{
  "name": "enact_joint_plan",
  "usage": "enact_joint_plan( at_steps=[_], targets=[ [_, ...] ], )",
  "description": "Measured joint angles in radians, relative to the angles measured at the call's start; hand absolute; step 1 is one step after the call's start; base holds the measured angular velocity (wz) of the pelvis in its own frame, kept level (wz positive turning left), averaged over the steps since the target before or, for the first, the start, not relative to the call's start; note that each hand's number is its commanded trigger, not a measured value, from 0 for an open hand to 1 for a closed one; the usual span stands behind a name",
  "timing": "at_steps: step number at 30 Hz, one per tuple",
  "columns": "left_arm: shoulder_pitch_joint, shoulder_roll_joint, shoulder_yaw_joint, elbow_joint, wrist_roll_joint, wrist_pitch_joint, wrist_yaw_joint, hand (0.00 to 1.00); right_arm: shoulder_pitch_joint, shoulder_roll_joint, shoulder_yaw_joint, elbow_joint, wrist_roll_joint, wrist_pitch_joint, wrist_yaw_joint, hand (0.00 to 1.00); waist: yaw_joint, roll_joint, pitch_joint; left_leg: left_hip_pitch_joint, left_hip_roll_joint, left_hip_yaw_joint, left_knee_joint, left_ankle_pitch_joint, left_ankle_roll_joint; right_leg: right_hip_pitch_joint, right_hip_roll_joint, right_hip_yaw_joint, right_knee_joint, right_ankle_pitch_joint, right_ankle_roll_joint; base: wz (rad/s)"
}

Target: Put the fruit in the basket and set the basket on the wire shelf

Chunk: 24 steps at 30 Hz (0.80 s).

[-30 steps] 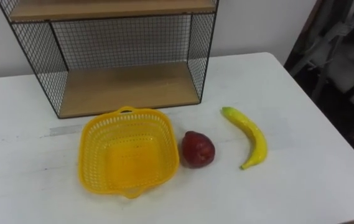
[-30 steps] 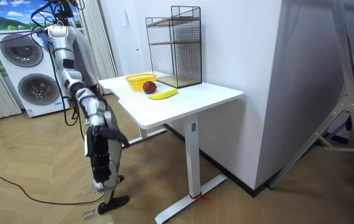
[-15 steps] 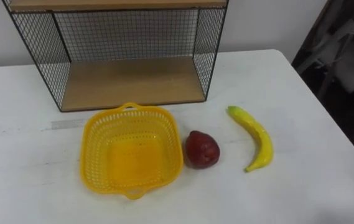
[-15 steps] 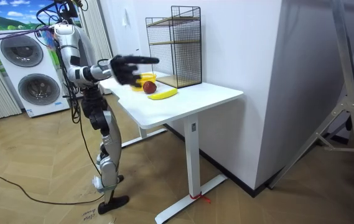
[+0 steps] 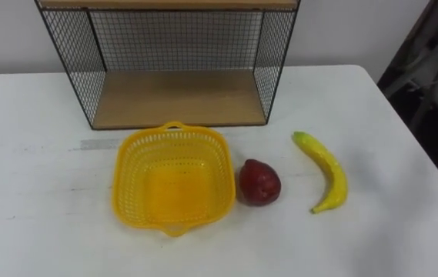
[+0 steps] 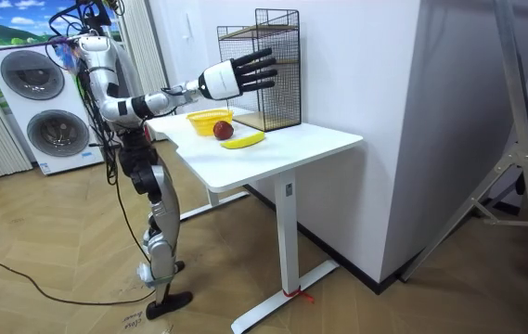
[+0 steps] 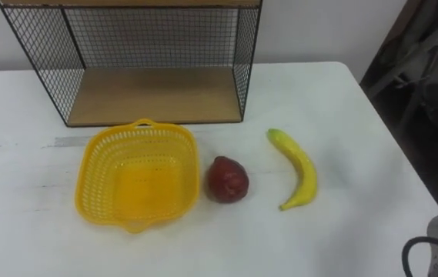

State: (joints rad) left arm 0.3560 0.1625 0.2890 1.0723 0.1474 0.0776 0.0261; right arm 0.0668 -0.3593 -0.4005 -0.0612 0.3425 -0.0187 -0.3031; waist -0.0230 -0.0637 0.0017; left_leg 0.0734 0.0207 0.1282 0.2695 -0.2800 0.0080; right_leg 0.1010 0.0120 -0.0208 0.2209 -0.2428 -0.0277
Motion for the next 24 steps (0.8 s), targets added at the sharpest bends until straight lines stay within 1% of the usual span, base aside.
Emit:
enact_joint_plan(
  at_steps=[3,5,6,7,8,9,12,14,17,21,24],
  targets=[
    [-0.004,0.006,-0.001,-0.016,0.000,-0.002,0.000,0.00,0.000,-0.013,0.035,0.000,0.000,0.001,0.093,0.00,0.000,-0.007,-0.0011,0.001,0.000,-0.004,0.001,0.003,0.000,0.004,-0.004,-0.010,0.000,0.001,-0.002,0.05],
    [-0.010,0.016,-0.030,-0.022,0.000,-0.004,0.001,0.00,0.001,-0.014,0.068,-0.001,-0.001,0.009,0.158,0.00,-0.003,-0.013,-0.0034,0.002,-0.001,-0.008,0.001,0.006,-0.001,0.007,-0.004,-0.013,0.001,0.002,-0.002,0.06],
    [-0.013,0.018,-0.039,-0.022,0.000,-0.004,0.002,0.00,0.003,-0.014,0.075,-0.001,-0.001,0.011,0.175,0.00,-0.003,-0.014,-0.0038,0.002,-0.001,-0.009,0.001,0.006,-0.001,0.008,-0.003,-0.015,0.001,0.002,-0.002,0.07],
    [-0.016,0.019,-0.050,-0.019,0.000,-0.007,0.002,0.00,0.007,-0.014,0.091,-0.001,-0.009,0.017,0.202,0.00,0.000,-0.020,-0.0026,0.002,-0.002,-0.012,0.002,0.007,-0.001,0.009,-0.004,-0.018,0.001,0.002,-0.002,0.04],
    [-0.016,0.020,-0.060,-0.007,0.000,-0.012,0.002,0.00,0.014,-0.014,0.111,-0.001,-0.044,0.020,0.229,0.00,0.002,-0.017,-0.0069,0.004,-0.001,-0.011,0.003,0.007,-0.001,0.011,-0.004,-0.016,0.001,0.002,-0.003,0.00],
    [-0.017,0.020,-0.061,-0.001,0.000,-0.013,0.002,0.00,0.021,-0.014,0.120,-0.001,-0.066,0.021,0.247,0.00,0.002,-0.020,-0.0075,0.005,-0.001,-0.011,0.003,0.007,-0.001,0.011,-0.004,-0.015,0.001,0.002,-0.003,0.00],
    [-0.015,0.022,-0.061,0.013,0.000,-0.011,0.001,0.00,0.050,-0.014,0.162,-0.001,-0.131,0.030,0.329,0.00,0.002,-0.030,-0.0030,0.001,0.000,-0.011,0.006,0.007,-0.001,0.009,-0.007,-0.014,0.000,0.004,-0.003,0.00],
    [-0.016,0.023,-0.062,0.017,0.000,-0.011,-0.008,0.00,0.054,-0.014,0.184,-0.001,-0.171,0.037,0.383,0.00,0.003,-0.033,-0.0042,-0.006,0.000,-0.011,0.007,0.007,-0.001,0.003,-0.007,-0.015,0.000,0.006,-0.002,0.00],
    [-0.020,0.024,-0.066,0.017,0.000,-0.012,-0.020,0.00,0.054,-0.013,0.186,-0.007,-0.227,0.043,0.442,0.00,0.006,-0.034,-0.0046,-0.010,-0.002,-0.011,0.007,0.007,0.000,0.001,-0.004,-0.015,-0.001,0.007,-0.001,0.00],
    [-0.025,0.032,-0.090,0.017,0.000,-0.012,-0.034,0.00,0.068,-0.013,0.194,-0.053,-0.238,0.043,0.504,0.00,0.013,-0.033,-0.0048,-0.009,-0.001,-0.011,0.006,0.007,0.000,0.000,-0.003,-0.016,-0.002,0.007,-0.001,0.00],
    [-0.038,0.037,-0.110,0.034,0.000,-0.012,-0.040,0.00,0.077,-0.013,0.222,-0.071,-0.239,0.043,0.558,0.00,0.021,-0.032,-0.0053,-0.005,0.001,-0.011,0.006,0.007,0.000,0.005,-0.001,-0.016,-0.002,0.008,-0.002,0.00]
  ],
)
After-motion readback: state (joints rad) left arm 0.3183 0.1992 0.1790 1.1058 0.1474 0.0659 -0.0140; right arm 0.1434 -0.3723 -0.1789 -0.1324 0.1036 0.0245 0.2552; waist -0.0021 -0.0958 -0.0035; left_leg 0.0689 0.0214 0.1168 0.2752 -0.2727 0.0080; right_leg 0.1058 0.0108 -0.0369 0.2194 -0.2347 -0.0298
